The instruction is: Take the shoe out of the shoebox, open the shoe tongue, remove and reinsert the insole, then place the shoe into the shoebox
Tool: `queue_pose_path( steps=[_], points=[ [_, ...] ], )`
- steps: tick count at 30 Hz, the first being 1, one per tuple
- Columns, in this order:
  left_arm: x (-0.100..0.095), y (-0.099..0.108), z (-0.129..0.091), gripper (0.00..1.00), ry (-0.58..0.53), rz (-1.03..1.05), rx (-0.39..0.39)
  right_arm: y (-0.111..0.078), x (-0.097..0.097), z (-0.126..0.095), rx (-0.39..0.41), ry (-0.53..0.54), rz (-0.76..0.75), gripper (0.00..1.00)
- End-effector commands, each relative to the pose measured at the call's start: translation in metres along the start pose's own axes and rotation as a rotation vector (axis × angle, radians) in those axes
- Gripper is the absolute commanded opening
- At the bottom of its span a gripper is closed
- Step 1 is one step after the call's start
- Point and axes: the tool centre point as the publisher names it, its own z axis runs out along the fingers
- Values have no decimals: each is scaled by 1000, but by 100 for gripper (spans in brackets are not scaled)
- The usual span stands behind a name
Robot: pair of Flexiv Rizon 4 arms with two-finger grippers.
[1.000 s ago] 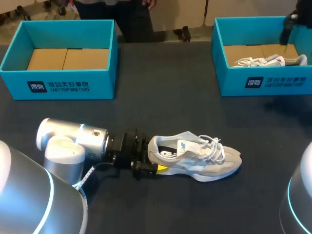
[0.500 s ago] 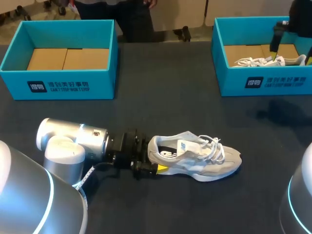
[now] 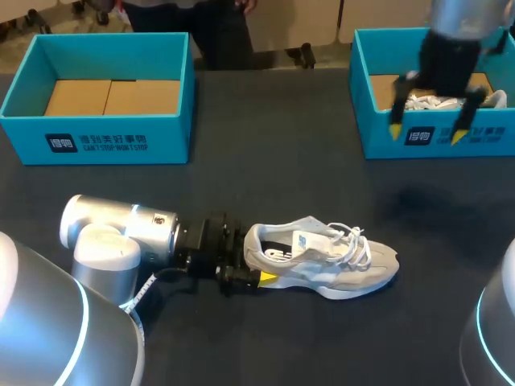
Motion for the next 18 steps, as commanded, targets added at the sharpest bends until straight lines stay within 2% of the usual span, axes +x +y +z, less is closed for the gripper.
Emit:
queue_pose_path(
  steps=[1, 13, 18],
  points=[
    [0, -1, 0, 0, 1, 0, -2, -31, 15, 15, -35, 81, -29, 100],
    [0, -1, 0, 0, 1, 0, -2, -31, 15, 15, -35, 81, -29, 100],
    [0, -1, 0, 0, 1, 0, -2, -47, 65, 29, -49, 9, -53, 100]
  ],
)
